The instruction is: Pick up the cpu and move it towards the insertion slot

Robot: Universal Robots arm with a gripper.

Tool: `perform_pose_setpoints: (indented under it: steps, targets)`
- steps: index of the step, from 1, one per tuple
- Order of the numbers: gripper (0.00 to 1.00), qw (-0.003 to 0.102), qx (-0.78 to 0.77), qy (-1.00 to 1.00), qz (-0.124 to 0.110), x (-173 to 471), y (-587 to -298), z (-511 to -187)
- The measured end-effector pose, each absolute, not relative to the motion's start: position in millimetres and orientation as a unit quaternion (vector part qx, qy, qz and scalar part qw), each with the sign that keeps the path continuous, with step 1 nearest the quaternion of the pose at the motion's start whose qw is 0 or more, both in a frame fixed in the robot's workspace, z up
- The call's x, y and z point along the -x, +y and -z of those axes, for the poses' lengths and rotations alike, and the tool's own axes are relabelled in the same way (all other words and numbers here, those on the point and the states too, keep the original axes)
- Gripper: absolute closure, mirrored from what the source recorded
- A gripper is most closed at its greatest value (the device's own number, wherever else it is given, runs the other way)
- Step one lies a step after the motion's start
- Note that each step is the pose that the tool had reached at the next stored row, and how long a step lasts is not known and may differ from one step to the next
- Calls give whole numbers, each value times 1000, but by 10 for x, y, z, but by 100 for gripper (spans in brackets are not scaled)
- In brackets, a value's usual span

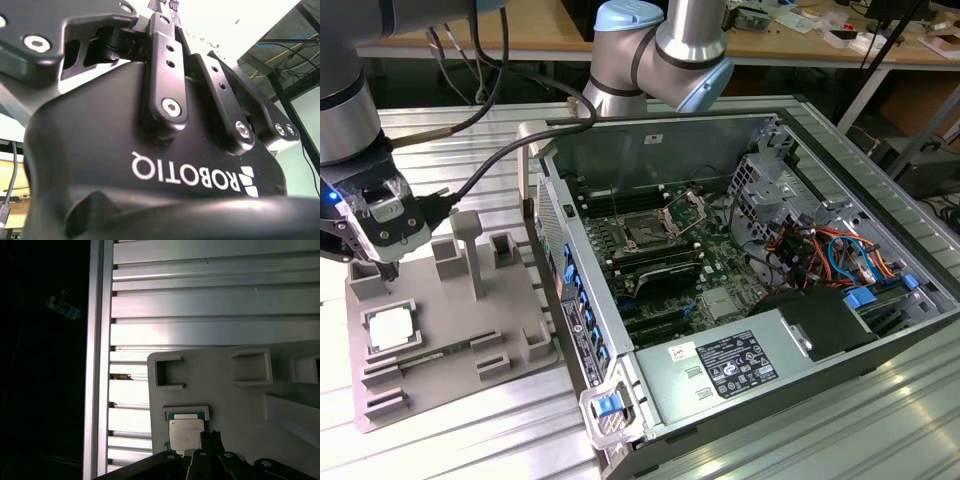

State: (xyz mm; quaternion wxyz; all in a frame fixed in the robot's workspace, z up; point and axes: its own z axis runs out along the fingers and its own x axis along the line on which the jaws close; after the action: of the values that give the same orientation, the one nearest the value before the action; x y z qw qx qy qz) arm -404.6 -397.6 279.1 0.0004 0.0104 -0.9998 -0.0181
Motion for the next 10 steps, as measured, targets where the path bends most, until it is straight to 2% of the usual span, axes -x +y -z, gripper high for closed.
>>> perform_pose_setpoints:
  steps: [10]
  targets:
    - [89, 0, -12, -1000, 18, 4058, -4012, -2767]
